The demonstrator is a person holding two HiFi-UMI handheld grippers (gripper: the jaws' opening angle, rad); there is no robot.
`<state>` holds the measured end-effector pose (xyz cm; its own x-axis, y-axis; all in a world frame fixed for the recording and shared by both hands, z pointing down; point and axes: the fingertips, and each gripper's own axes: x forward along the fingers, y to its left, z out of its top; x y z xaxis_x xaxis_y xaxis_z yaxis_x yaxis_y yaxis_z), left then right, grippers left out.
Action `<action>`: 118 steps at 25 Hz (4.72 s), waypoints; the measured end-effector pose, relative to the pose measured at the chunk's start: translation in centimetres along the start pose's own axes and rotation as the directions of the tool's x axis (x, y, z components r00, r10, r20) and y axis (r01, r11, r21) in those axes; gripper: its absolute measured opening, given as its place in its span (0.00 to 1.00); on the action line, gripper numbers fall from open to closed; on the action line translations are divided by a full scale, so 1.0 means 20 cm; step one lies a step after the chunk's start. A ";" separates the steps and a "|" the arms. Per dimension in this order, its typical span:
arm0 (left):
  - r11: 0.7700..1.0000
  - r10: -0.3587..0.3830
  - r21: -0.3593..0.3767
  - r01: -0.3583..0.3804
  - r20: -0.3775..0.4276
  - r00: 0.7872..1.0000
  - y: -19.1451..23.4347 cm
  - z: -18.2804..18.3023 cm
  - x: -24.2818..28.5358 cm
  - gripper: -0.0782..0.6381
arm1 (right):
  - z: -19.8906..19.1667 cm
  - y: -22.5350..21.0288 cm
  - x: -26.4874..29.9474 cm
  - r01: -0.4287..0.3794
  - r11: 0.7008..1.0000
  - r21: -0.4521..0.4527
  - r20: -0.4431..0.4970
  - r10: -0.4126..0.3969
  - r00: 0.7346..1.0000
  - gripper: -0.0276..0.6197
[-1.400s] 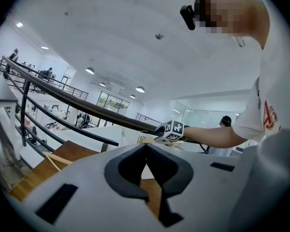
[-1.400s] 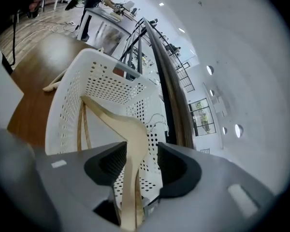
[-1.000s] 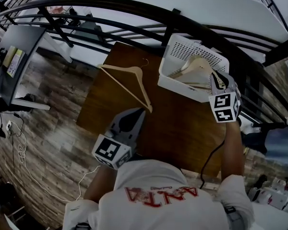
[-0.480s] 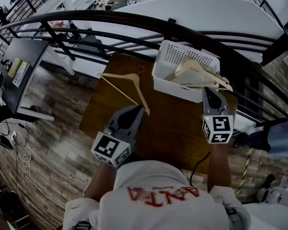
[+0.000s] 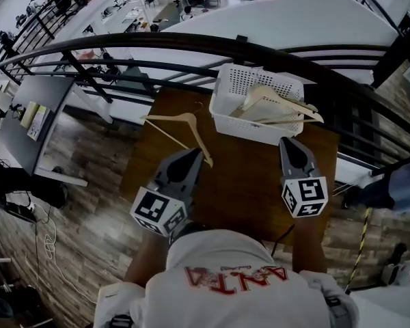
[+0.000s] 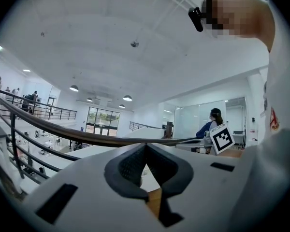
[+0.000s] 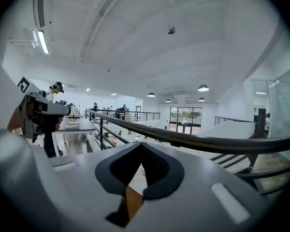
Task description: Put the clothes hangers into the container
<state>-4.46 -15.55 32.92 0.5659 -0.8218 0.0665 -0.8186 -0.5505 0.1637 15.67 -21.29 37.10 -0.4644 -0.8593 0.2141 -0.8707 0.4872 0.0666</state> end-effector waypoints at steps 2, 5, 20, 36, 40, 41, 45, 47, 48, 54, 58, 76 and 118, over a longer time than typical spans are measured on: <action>1.000 -0.005 -0.006 0.005 0.002 1.000 -0.02 0.00 0.00 0.12 | -0.02 0.01 -0.01 -0.007 1.000 -0.001 -0.010 0.007 1.000 0.05; 1.000 -0.009 0.015 0.009 -0.011 1.000 -0.05 0.02 0.00 0.12 | -0.06 0.00 -0.01 -0.018 1.000 0.009 -0.034 0.018 0.999 0.05; 0.997 0.057 -0.048 -0.055 0.032 0.998 0.06 -0.01 -0.10 0.12 | -0.12 0.13 0.08 -0.089 0.996 -0.008 -0.089 0.088 0.992 0.05; 0.983 0.159 -0.089 -0.159 -0.003 0.987 0.43 -0.11 -0.31 0.12 | -0.28 0.59 0.47 -0.208 0.978 0.021 -0.221 0.207 0.953 0.05; 0.981 0.166 -0.097 -0.167 -0.021 0.986 0.61 -0.15 -0.35 0.12 | -0.34 0.74 0.67 -0.212 0.977 0.030 -0.258 0.212 0.942 0.05; 0.980 0.166 -0.102 -0.168 -0.026 0.986 0.66 -0.16 -0.36 0.12 | -0.36 0.78 0.73 -0.207 0.978 0.034 -0.271 0.209 0.940 0.05; 0.979 0.160 -0.121 -0.164 -0.044 0.986 0.82 -0.19 -0.40 0.12 | -0.46 0.90 0.94 -0.174 0.982 0.072 -0.325 0.188 0.927 0.05; 0.979 0.152 -0.129 -0.158 -0.056 0.987 0.89 -0.21 -0.41 0.12 | -0.53 0.95 1.05 -0.159 0.983 0.087 -0.361 0.180 0.915 0.06; 0.979 0.148 -0.132 -0.155 -0.064 0.987 0.93 -0.22 -0.41 0.12 | -0.57 0.97 1.10 -0.151 0.984 0.094 -0.381 0.176 0.908 0.08; 0.977 0.120 -0.162 -0.136 -0.106 0.987 1.11 -0.31 -0.38 0.12 | -0.83 1.06 1.40 -0.098 0.986 0.132 -0.487 0.151 0.860 0.21; 0.975 0.103 -0.184 -0.126 -0.129 0.986 1.18 -0.39 -0.37 0.12 | -1.01 1.06 1.55 -0.049 0.992 0.118 -0.558 0.107 0.823 0.23; 0.956 0.104 -0.258 -0.140 -0.150 0.983 1.29 -0.51 -0.40 0.12 | -1.36 1.03 1.66 -0.041 0.998 0.050 -0.740 0.065 0.669 0.18; 0.989 -0.104 -0.107 0.100 -0.032 0.994 0.26 -0.15 0.00 0.12 | -0.17 -0.19 0.19 0.303 0.931 -0.202 -0.192 -0.341 0.920 0.18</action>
<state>-8.51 -17.91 36.80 0.6506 -0.7551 0.0807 -0.7428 -0.6108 0.2742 17.78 -25.87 40.91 -0.0997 -0.9270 0.3615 -0.9191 0.2250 0.3234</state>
